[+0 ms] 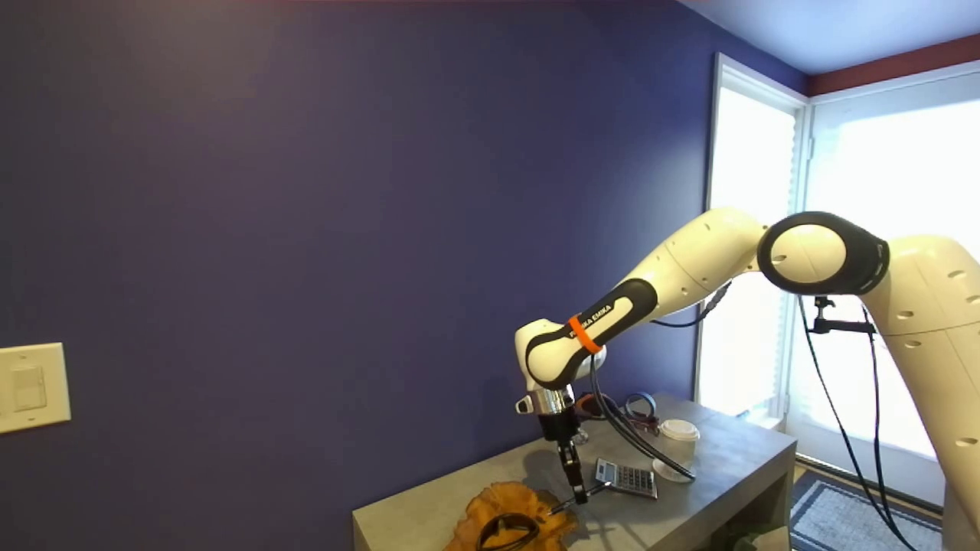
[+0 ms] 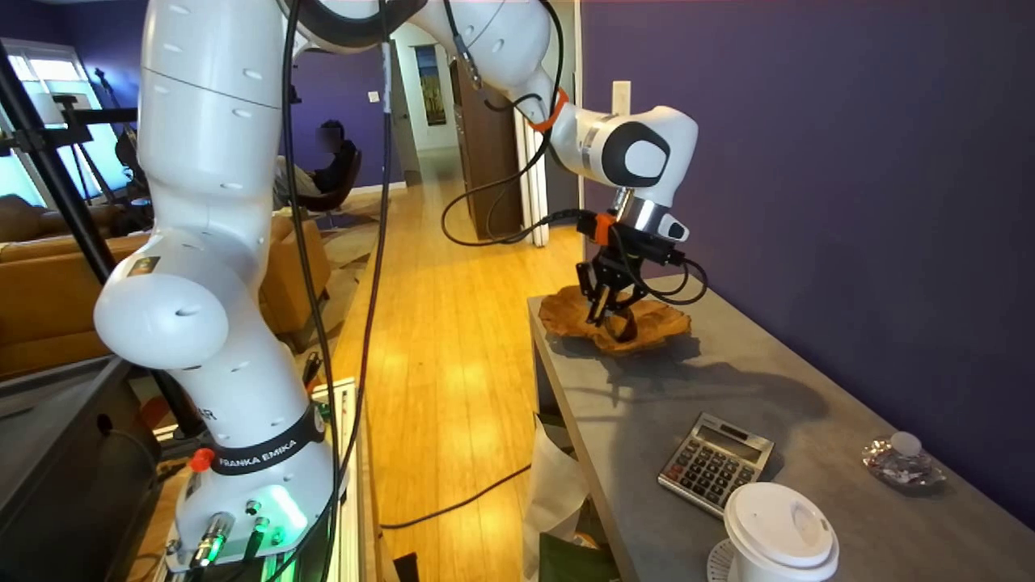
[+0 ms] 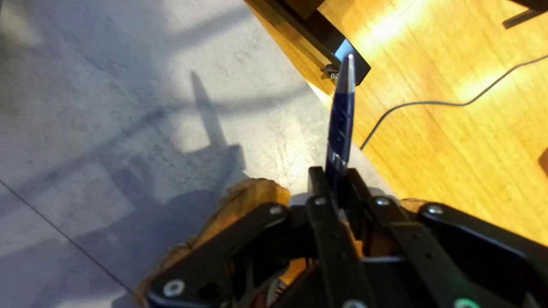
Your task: Move the pen from the tray to the calculator
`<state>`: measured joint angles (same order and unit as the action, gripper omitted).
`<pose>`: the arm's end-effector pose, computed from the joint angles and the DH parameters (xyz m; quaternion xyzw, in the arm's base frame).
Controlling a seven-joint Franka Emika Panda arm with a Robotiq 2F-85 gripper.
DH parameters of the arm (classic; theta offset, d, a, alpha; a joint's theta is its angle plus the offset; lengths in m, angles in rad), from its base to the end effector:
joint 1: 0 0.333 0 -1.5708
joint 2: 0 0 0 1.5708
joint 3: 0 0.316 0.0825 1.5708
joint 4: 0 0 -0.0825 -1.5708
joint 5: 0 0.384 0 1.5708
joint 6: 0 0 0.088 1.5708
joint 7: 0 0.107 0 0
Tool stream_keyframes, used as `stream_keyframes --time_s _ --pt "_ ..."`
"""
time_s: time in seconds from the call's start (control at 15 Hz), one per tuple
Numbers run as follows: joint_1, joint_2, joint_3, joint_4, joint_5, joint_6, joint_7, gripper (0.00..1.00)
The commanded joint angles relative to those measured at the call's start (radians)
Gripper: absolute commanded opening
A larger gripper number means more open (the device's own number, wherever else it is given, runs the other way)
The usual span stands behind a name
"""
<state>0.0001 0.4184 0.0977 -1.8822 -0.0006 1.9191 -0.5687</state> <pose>0.5843 0.0551 0.2627 -0.9279 -0.3210 0.1787 0.0634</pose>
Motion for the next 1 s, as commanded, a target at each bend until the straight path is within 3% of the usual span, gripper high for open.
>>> stream_keyframes --time_s 0.0,0.47,0.53,0.87,0.93 --pt "-0.044 -0.085 -0.034 -0.075 0.025 0.059 0.098 0.03" --pt "-0.061 -0.222 -0.126 -0.269 -0.07 0.351 0.319 0.03" --pt "-0.074 -0.151 -0.106 -0.17 -0.024 0.264 0.242 0.14" --pt "-0.07 -0.194 -0.12 -0.236 -0.043 0.327 0.289 0.14" --pt "-0.07 -0.194 -0.12 -0.236 -0.043 0.327 0.29 0.03"
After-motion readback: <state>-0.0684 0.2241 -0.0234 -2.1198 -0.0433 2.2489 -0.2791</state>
